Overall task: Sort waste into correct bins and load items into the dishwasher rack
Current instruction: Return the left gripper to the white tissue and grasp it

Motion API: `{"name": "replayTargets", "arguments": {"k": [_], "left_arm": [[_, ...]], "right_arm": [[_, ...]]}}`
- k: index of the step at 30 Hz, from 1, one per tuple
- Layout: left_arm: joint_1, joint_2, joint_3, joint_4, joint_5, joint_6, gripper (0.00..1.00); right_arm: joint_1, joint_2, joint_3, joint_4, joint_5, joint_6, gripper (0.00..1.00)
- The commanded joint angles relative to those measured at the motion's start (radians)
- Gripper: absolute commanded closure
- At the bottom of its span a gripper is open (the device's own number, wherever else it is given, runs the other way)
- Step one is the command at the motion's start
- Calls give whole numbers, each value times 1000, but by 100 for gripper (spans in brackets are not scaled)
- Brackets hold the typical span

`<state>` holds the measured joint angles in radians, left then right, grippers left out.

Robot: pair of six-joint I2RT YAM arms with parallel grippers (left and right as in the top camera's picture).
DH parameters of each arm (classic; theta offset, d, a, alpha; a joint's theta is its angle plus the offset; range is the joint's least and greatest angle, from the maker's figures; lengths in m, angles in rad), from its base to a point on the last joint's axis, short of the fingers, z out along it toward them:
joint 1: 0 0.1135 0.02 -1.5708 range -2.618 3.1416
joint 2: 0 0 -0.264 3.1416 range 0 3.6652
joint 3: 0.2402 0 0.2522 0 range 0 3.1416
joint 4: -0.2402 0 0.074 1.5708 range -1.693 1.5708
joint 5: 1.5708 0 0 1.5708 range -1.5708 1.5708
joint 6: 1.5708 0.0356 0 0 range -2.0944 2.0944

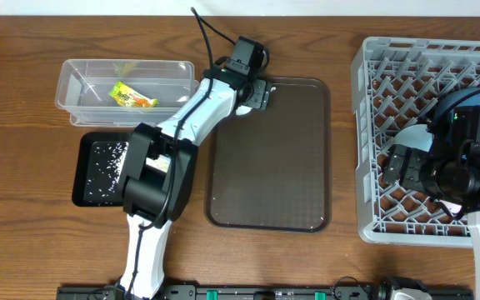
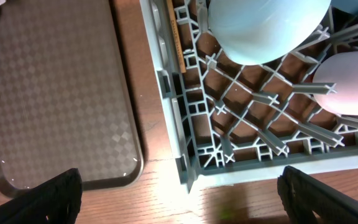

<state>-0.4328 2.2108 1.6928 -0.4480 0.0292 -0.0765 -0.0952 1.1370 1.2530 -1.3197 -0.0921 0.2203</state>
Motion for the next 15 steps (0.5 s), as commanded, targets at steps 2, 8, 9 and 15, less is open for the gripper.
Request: {"name": "replayTargets", "arguments": {"k": [2,8,9,15], "left_arm": [[2,33,0,10,-31,17,21],[2,63,0,8,-31,16,27],[2,66,0,8,-30,16,30],[2,69,0,-2,-31,16,65]], "right_arm": [[10,-5,-1,0,10,11,1],[10,-5,-1,0,10,11,1],[10,-5,-1,0,10,11,1],[10,-5,-1,0,10,11,1]]}}
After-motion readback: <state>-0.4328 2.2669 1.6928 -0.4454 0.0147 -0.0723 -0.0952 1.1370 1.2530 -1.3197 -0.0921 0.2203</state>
